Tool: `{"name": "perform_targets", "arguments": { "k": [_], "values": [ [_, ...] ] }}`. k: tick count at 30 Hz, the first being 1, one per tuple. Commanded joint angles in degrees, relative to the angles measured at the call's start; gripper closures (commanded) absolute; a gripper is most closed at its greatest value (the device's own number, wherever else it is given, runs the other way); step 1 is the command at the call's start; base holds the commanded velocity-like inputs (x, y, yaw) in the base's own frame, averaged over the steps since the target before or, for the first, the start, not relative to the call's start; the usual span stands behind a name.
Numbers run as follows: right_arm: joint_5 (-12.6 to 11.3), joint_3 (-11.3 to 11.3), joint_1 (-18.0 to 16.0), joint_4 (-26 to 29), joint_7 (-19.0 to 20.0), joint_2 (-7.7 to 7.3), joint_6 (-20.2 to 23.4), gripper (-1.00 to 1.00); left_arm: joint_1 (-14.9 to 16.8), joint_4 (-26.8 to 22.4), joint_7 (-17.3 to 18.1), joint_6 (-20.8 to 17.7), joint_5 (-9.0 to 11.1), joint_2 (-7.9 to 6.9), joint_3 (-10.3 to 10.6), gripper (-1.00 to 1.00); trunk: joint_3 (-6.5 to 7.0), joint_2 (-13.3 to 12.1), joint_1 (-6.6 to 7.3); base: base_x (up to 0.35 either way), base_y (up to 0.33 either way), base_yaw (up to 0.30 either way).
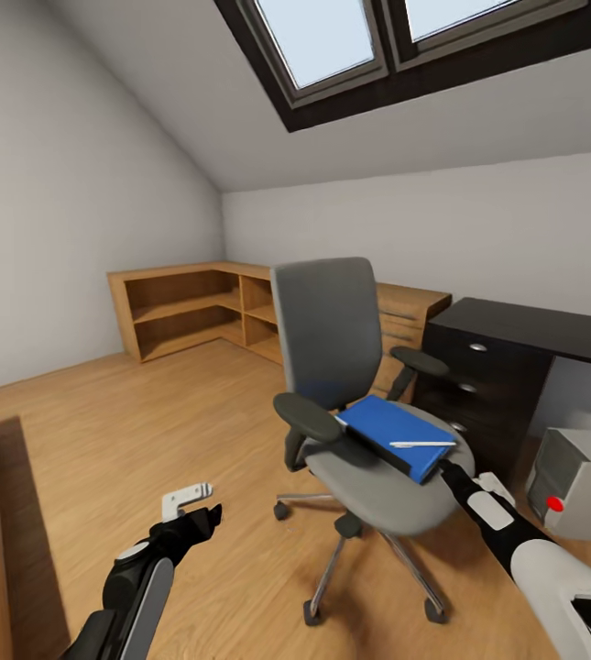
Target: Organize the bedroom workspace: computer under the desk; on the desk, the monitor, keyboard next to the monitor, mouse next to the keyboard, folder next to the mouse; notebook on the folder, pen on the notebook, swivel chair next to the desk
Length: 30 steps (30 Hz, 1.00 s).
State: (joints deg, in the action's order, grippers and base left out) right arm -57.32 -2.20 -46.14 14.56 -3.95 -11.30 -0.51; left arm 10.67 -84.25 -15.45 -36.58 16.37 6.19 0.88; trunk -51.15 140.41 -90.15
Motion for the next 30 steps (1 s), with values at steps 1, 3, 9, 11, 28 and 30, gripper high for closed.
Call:
{"name": "perform_targets", "arguments": {
  "k": [1, 3, 9, 11, 28, 30],
  "values": [
    [-0.9, 0.6, 0.0, 0.1, 0.1, 3.65, 0.0, -1.0, 0.1, 0.1, -0.5, -0.2, 0.6, 0.01, 0.1, -1.0, -0.05, 0.0, 0.01, 0.0, 0.0, 0.266],
    [-0.9, 0.6, 0.0, 0.1, 0.1, 3.6, 0.0, -1.0, 0.1, 0.2, -0.5, -0.2, 0.6, 0.04, 0.1, -1.0, -0.06, 0.0, 0.01, 0.0, 0.0, 0.249],
    [-0.9, 0.5, 0.0, 0.2, 0.0, 3.6, -0.2, -1.0, 0.1, 0.2, -0.5, -0.2, 0.6, 0.03, 0.2, -1.0, -0.1, 0.0, 0.01, 0.0, 0.0, 0.088],
    [-0.9, 0.5, 0.0, 0.2, -0.1, 3.59, -0.1, -1.0, 0.1, 0.2, -0.5, -0.2, 0.6, -0.01, 0.2, -1.0, -0.11, 0.0, 0.01, 0.0, 0.0, 0.004],
    [-1.1, 0.5, 0.0, 0.2, -0.1, 3.63, 0.2, -1.0, 0.1, 0.2, -0.5, -0.2, 0.6, 0.05, 0.3, -1.0, -0.11, 0.0, 0.01, -0.091, -0.023, 0.0],
    [-1.1, 0.4, 0.0, 0.1, -0.1, 3.64, 0.2, -1.0, 0.1, 0.2, -0.5, -0.2, 0.6, 0.05, 0.3, -1.0, -0.11, 0.0, 0.01, -0.042, -0.04, 0.0]
  ]
}}
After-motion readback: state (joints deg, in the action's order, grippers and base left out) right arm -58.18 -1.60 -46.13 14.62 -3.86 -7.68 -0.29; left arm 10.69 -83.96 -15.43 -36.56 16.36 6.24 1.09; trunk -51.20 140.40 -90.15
